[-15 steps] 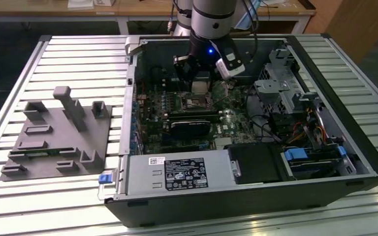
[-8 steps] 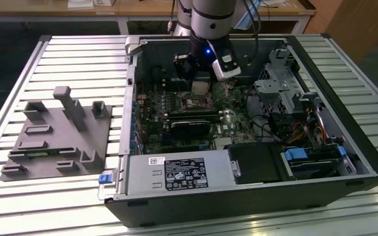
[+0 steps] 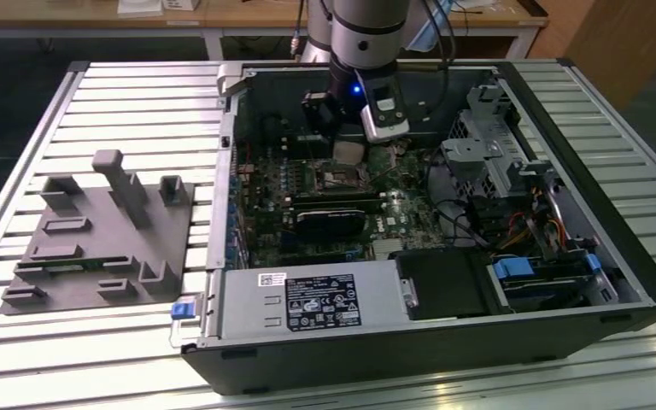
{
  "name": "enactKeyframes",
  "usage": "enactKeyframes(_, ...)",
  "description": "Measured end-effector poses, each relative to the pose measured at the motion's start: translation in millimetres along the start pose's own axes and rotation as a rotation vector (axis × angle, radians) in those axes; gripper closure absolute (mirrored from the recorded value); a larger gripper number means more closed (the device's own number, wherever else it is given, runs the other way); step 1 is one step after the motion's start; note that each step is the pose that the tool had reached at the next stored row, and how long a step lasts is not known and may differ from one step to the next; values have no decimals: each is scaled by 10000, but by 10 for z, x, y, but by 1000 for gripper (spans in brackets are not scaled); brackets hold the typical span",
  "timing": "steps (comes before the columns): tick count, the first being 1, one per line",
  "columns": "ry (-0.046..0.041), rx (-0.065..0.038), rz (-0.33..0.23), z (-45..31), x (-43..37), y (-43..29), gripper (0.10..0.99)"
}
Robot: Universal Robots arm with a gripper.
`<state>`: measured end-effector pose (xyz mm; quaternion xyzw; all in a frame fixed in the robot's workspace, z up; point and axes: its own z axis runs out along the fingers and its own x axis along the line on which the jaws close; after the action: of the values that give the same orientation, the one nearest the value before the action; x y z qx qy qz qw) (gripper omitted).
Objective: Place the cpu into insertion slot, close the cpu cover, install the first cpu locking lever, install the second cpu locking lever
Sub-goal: 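Place the cpu into insertion slot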
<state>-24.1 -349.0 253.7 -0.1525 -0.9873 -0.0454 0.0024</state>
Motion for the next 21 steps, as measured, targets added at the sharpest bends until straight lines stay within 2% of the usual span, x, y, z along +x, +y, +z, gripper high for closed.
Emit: enactKeyframes(21, -338, -56, 3739, 10, 0, -1, 549)
